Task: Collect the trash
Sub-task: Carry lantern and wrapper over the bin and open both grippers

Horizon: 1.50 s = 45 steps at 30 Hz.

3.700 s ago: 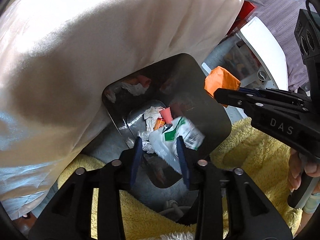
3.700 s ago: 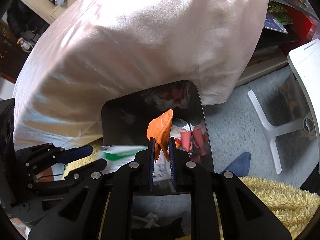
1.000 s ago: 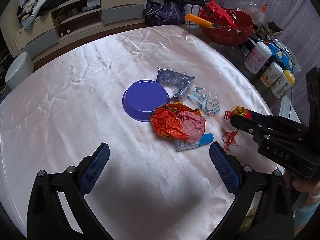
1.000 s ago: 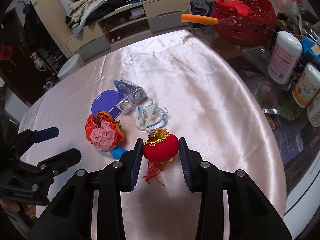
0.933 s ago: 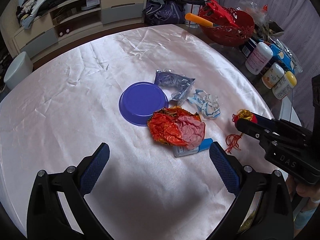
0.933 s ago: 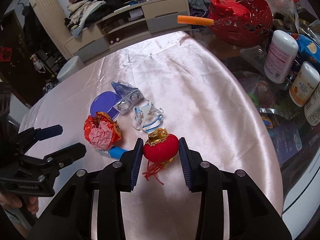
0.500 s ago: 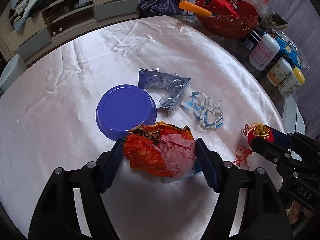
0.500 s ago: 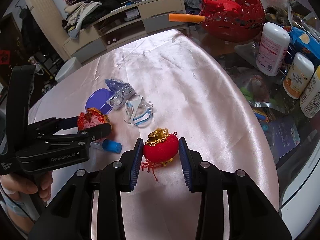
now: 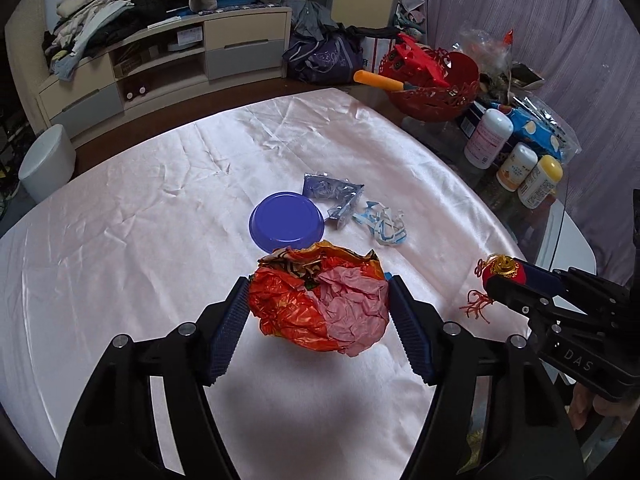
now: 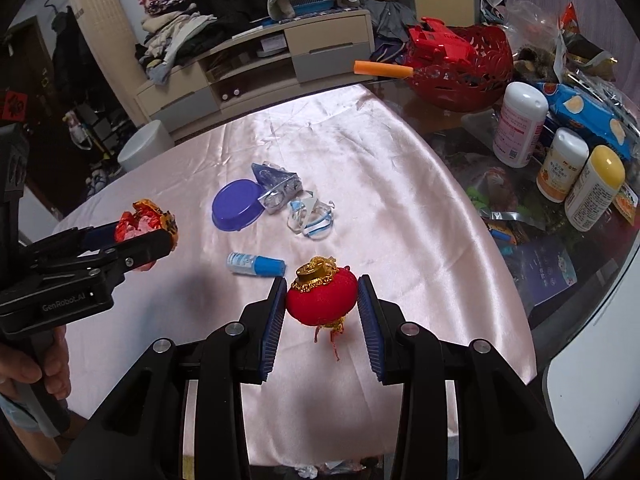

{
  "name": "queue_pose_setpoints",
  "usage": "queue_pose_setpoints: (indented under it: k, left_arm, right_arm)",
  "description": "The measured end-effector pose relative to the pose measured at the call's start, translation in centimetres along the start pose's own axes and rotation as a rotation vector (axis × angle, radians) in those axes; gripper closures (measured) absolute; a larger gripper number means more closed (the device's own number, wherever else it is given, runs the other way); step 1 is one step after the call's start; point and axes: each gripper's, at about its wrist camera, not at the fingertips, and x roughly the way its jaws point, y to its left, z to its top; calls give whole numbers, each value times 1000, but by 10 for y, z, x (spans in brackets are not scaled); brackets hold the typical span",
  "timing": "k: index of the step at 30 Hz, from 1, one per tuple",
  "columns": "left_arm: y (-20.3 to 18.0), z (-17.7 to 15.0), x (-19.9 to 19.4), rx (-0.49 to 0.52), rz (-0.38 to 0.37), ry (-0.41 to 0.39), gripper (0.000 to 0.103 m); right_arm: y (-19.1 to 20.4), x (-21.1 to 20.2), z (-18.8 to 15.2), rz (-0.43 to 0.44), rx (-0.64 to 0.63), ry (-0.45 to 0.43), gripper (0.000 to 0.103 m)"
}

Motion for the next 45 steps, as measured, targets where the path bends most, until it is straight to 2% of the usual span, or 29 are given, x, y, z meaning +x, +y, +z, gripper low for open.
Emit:
queue_pose_setpoints:
  k: [10,19,31,38,45]
  left_arm:
    - [-14,-69,-58,5,-37,8,37]
    - [-35,-137,-74,9,-98,58,37]
    - [-66,-209,-58,40,-157,135,37]
    - [-79,-235,-22,57,-164,225,37]
    - [-85,-245,2,66,-182,287,37]
  right_arm:
    - [9,-41,-59,-24,10,14,66]
    - [3,-66,-110,-41,29,40,65]
    - [-3,-53,-175,-31,42,130,65]
    - [-12,-35,-201,-36,84,195,65]
    - [-20,-24,-207,-40,103,228,65]
